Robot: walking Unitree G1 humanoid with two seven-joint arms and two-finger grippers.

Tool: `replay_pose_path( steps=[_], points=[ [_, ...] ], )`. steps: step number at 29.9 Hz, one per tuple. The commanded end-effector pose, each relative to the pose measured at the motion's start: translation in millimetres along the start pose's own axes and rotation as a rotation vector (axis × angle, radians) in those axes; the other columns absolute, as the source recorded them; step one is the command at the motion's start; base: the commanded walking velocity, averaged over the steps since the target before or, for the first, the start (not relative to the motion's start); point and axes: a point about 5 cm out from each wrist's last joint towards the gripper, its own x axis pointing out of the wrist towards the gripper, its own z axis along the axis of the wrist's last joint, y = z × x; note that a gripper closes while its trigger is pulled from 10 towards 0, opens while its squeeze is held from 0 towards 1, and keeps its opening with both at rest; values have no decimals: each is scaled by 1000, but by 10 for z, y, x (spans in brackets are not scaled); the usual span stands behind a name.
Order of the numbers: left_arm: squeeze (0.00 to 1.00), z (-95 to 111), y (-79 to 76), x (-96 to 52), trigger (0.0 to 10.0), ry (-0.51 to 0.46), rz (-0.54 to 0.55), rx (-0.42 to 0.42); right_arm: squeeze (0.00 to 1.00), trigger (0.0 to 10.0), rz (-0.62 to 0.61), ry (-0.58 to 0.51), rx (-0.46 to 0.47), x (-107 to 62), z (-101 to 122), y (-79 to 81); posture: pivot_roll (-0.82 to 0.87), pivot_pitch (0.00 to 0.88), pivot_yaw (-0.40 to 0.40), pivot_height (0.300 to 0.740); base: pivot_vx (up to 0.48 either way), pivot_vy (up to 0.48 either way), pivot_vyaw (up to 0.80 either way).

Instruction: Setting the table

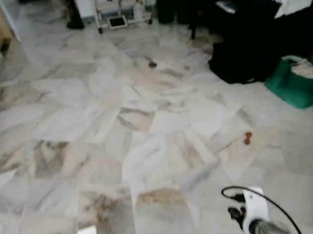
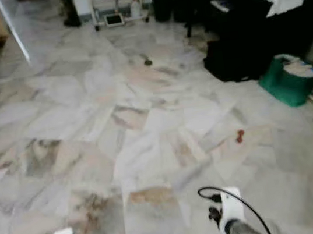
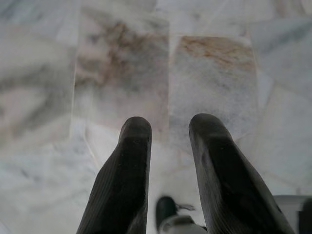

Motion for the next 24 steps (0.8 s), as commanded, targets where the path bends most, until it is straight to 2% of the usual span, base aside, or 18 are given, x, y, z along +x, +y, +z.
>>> replay_pose_path(
  steps=[1,24],
  points=[
    [0,33,-67,19,10000,-8,-22,-3,0,10000,-26,21,2,-27,-68,-76,2,0,12,740,0,0,-756],
    [0,-3,-71,13,10000,9,-18,-10,0,10000,-34,20,4,-32,-75,-93,4,0,6,740,0,0,-755]
  ],
)
